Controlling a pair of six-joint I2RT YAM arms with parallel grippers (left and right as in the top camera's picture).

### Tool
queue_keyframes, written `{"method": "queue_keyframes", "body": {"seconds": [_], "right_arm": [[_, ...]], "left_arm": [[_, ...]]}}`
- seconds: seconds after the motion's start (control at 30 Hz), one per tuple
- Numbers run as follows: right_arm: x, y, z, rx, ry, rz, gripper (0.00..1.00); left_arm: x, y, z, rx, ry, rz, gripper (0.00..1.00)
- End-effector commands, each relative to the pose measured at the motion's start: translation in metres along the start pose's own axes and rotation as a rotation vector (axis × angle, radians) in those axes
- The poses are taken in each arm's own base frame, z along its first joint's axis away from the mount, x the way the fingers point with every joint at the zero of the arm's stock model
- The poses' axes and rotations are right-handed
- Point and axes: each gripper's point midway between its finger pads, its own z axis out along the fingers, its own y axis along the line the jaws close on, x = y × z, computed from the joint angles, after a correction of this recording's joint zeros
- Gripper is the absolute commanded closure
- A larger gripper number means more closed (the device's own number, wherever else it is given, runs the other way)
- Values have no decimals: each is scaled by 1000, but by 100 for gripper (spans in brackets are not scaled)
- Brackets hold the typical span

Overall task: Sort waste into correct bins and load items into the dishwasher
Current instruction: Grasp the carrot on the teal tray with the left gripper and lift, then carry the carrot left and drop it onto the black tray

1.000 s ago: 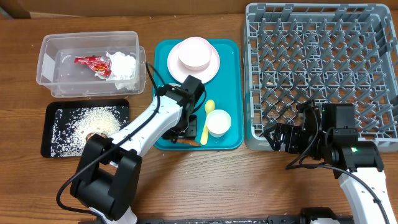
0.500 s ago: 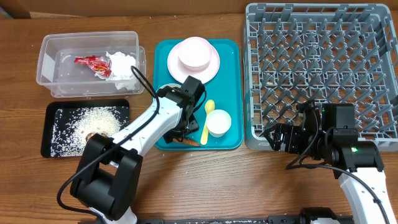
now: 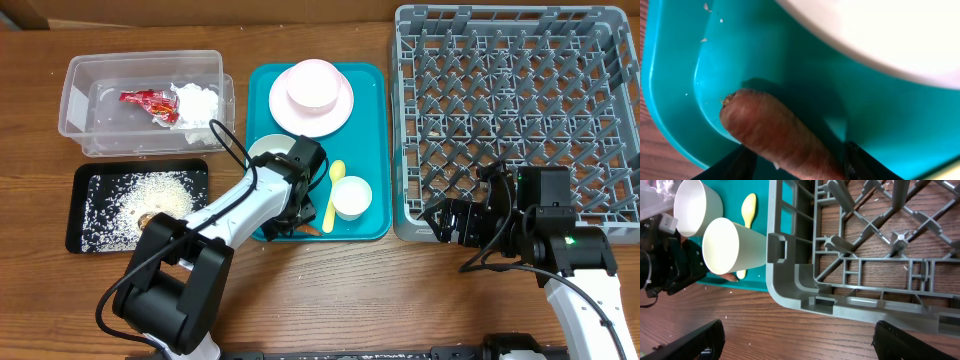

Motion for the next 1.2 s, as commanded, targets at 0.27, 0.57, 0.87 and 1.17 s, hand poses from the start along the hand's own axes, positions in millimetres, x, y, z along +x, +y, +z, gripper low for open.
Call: {"method": "queue_keyframes", "body": {"seconds": [0.27,0.57,0.87,1.17], "right_arm": [[-8,5,-6,-12,-24,-15,3],[-9,5,-6,-13,-30,-18,3],[-9,6,-6,-13,-30,-18,3],[-8,5,-6,-12,-27,-17,3]], "left_arm": [[6,5,8,-9,3,-3,96],[-6,-7,-29,-12,5,109,96],[-48,-47,-132,100,-117,232,96],[-99,26,-168,-51,-177,67,95]]}}
